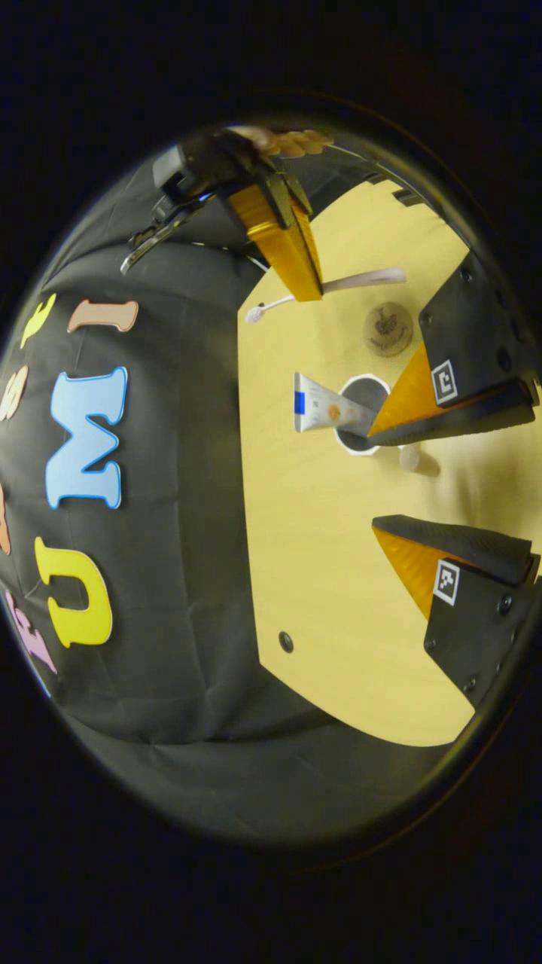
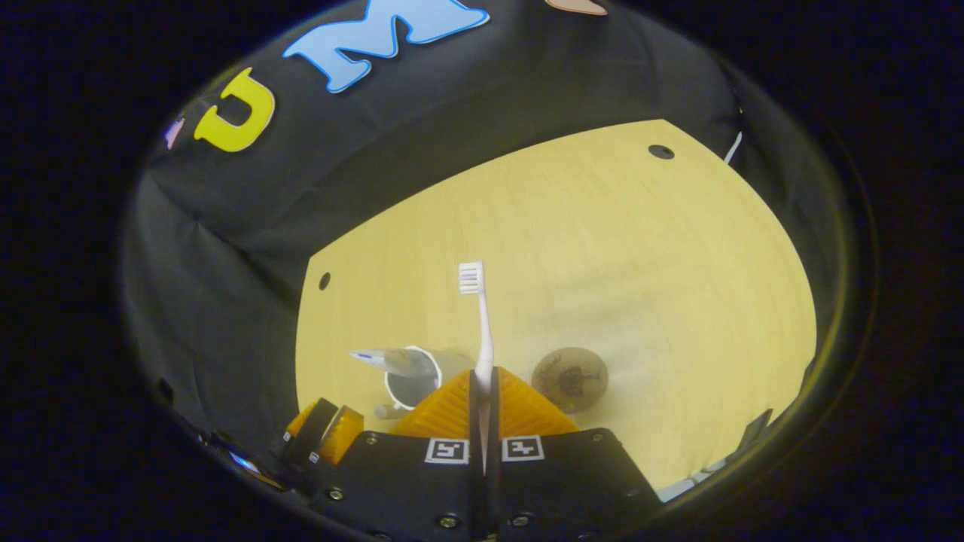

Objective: Put the toothbrush and toothpaste on the desktop into the cup, then pick up the cup and place it on the coaster on the desktop.

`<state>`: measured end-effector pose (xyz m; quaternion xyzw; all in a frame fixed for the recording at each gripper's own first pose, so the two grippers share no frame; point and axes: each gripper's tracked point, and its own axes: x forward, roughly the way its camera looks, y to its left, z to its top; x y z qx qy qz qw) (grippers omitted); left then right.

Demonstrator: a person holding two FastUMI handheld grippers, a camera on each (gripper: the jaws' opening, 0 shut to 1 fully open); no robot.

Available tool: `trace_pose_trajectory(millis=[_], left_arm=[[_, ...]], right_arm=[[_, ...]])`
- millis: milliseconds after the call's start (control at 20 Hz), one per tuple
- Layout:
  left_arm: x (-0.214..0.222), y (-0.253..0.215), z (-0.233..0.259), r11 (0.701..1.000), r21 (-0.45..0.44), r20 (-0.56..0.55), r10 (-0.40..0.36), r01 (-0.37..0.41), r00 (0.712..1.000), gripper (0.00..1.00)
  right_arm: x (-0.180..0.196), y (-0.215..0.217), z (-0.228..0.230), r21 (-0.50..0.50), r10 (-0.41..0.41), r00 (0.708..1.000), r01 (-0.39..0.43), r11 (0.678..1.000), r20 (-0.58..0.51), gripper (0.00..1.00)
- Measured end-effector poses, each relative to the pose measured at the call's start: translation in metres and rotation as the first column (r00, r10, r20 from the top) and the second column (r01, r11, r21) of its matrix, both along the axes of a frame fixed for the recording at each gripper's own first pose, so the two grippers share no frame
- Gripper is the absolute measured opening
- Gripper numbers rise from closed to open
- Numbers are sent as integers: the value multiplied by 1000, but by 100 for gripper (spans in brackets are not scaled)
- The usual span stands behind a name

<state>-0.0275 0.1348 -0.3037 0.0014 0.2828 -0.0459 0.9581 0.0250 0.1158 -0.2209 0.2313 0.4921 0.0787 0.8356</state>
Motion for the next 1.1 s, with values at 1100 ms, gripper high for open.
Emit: trace_pose_trajectory(millis=[1100], left_arm=[[-42, 65, -7, 995, 39, -79, 97, -94, 992, 60]], right_arm=[[64, 69, -17, 123, -162, 962, 137, 983, 220, 2]])
